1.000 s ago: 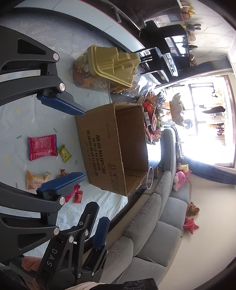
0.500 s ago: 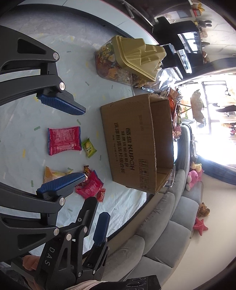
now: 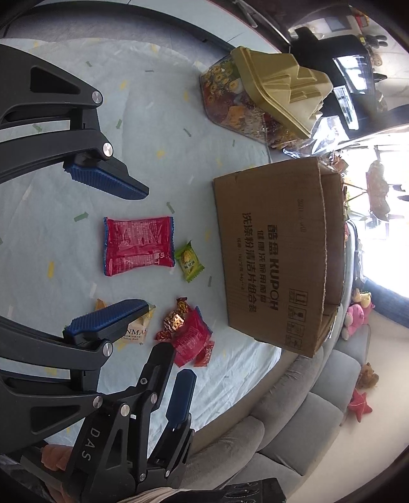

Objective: Organize snacks
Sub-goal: 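Grasp the pink-red snack bag with the left tool while the right tool grasps the wrapped chocolate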

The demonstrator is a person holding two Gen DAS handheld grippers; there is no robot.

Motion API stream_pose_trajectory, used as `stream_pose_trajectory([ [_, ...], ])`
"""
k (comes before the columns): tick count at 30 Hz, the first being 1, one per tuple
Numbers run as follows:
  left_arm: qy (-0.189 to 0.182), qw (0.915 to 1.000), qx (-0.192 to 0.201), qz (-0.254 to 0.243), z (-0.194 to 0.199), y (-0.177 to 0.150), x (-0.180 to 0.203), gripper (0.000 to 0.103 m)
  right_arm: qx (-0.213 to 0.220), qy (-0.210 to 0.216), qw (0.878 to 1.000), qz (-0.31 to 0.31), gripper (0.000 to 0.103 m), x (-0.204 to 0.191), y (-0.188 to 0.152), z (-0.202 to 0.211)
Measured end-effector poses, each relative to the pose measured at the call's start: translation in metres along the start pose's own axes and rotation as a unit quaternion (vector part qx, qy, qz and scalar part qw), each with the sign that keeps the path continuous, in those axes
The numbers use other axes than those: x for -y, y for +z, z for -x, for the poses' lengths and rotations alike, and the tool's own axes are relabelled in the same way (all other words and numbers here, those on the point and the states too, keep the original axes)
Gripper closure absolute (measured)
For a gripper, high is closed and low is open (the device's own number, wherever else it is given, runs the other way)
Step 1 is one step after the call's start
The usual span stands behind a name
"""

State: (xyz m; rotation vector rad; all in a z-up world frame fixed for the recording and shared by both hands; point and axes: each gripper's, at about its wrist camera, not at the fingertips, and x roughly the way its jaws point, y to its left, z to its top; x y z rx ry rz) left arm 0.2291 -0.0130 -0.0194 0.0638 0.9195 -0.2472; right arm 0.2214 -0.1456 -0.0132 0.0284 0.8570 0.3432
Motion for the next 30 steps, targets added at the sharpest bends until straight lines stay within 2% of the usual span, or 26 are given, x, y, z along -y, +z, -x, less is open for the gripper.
stream_pose_trajectory([
  [12,-0.004,0.999,-0.042,0.014,-0.042,-0.005,-0.007,0.038,-0.038,0.001,0.999,-0.003,0.056,0.007,-0.004,-0.035],
  [19,-0.007,0.9985,-0.05,0.022,-0.056,-0.003,-0.011,0.038,-0.053,0.0,0.999,-0.001,0.057,0.011,-0.001,-0.053],
  [25,-0.009,0.9982,-0.053,0.028,-0.066,0.0,-0.01,0.041,-0.068,0.003,0.998,-0.007,0.061,0.016,0.001,-0.068],
  [30,-0.007,0.9977,-0.059,0.032,-0.075,0.0,-0.011,0.048,-0.07,-0.003,0.998,0.0,0.063,0.017,0.001,-0.074],
])
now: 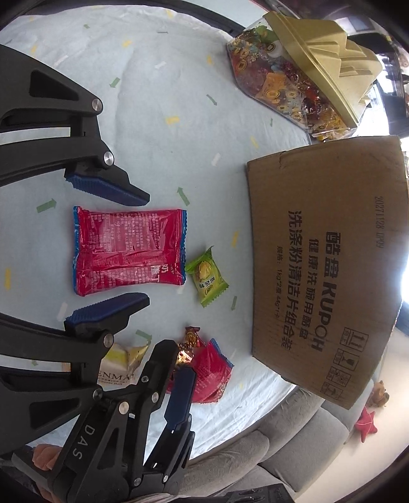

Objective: Organize snacks
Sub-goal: 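Grasp the pink-red snack bag with the left tool while the right tool grasps the wrapped chocolate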

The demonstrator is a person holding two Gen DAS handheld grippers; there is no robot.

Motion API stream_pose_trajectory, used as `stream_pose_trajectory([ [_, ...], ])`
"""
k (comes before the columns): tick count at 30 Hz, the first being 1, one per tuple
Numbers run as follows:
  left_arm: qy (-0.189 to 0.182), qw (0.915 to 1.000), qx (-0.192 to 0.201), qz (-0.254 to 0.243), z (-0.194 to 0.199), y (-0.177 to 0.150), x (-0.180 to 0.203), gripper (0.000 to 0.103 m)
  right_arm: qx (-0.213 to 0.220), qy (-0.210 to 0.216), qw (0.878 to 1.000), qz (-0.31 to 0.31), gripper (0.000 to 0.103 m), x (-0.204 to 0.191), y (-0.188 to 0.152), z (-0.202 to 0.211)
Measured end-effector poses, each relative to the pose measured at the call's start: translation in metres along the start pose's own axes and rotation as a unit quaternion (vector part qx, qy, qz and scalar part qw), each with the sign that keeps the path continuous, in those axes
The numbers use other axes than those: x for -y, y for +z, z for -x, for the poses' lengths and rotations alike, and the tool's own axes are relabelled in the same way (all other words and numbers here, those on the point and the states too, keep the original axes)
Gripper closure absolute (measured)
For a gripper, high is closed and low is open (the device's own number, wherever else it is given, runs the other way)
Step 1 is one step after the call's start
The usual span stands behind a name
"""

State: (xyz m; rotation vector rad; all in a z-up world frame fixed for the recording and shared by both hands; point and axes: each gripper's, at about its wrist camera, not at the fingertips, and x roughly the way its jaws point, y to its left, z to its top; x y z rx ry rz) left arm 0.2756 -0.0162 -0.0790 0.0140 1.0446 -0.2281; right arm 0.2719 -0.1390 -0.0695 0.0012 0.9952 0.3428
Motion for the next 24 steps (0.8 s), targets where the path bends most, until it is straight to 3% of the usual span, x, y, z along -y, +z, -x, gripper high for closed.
stream_pose_trajectory([
  [9,-0.004,1.0,-0.001,0.004,-0.003,0.001,-0.003,0.059,-0.003,-0.004,1.0,0.013,0.066,-0.004,0.004,-0.007],
  [18,-0.007,1.0,0.0,0.004,-0.002,0.0,-0.004,0.061,-0.02,-0.003,1.0,0.011,0.078,-0.005,0.004,-0.016],
  [24,-0.01,0.9999,0.009,0.007,0.009,0.0,-0.003,0.061,-0.011,-0.005,1.0,0.014,0.078,-0.008,0.004,-0.007],
])
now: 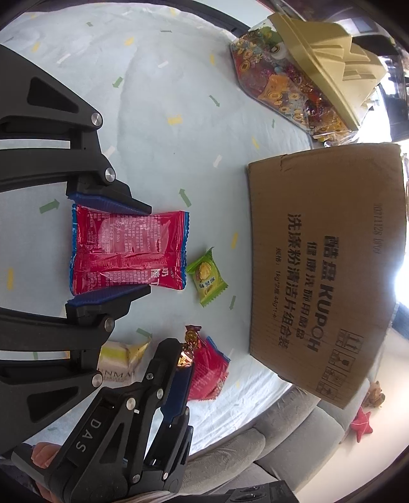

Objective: Organize snacks
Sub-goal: 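Grasp the pink-red snack bag with the left tool while the right tool grasps the wrapped chocolate, then carry the snack bag and chocolate into the box and open both tools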

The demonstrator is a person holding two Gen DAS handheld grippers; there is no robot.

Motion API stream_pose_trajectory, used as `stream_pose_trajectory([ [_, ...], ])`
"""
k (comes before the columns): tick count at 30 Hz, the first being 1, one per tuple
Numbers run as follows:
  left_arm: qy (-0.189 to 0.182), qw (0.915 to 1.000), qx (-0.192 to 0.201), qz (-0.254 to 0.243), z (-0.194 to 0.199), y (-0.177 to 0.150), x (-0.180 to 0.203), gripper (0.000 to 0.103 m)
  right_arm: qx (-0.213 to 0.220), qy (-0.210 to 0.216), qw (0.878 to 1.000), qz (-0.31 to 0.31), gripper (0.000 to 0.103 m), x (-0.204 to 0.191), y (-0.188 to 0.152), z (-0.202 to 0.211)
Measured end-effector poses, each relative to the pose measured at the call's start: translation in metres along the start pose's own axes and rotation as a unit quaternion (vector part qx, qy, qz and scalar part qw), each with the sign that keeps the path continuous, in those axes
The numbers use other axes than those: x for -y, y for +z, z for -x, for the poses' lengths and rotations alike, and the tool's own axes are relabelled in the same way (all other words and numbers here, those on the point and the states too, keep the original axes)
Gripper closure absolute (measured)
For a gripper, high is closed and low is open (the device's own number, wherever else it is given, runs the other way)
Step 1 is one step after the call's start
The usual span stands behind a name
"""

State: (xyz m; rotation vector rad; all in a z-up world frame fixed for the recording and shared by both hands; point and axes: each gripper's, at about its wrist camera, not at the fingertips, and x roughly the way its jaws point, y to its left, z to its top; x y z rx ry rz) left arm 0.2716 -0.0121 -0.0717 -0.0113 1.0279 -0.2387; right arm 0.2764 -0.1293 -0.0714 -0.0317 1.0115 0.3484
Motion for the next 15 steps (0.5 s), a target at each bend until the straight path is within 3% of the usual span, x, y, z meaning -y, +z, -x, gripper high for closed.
stream_pose_trajectory([
  [15,-0.005,0.9978,0.066,-0.004,0.059,0.001,0.009,0.061,0.072,-0.003,0.997,0.0,0.078,-0.014,0.002,0.062],
])
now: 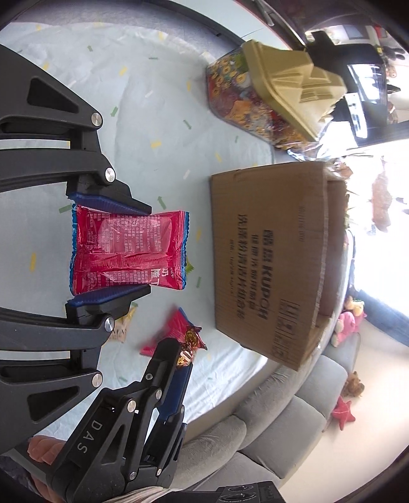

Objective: Organize snacks
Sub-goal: 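Carry the snack bag and chocolate into the box and open both tools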

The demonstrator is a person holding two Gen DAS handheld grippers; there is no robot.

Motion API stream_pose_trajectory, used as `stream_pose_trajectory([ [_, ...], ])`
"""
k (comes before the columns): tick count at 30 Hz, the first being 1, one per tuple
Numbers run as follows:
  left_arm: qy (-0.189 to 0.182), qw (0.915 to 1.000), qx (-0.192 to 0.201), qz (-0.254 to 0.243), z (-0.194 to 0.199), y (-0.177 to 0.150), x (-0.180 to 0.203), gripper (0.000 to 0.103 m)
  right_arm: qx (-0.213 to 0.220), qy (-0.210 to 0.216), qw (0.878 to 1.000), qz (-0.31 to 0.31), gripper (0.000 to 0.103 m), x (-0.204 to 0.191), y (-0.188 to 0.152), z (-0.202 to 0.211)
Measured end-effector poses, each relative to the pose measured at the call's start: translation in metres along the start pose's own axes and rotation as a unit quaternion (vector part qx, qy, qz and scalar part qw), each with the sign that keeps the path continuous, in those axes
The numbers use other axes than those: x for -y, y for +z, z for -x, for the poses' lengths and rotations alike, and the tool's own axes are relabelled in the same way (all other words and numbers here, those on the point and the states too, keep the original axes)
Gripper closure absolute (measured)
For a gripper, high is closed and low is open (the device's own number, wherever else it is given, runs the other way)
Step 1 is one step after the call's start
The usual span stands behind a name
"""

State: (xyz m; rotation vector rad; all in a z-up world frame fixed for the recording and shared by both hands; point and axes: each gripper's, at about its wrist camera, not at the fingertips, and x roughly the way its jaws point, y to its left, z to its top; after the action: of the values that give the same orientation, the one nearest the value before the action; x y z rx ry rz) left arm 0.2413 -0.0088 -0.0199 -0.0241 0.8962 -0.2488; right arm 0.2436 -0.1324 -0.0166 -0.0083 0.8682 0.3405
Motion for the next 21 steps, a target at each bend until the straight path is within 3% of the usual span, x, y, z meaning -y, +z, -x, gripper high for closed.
stream_pose_trajectory([
  [21,-0.002,0.9942,0.099,-0.042,0.064,0.059,0.016,0.061,0.095,-0.014,0.995,-0.013,0.078,0.004,0.038,0.062],
])
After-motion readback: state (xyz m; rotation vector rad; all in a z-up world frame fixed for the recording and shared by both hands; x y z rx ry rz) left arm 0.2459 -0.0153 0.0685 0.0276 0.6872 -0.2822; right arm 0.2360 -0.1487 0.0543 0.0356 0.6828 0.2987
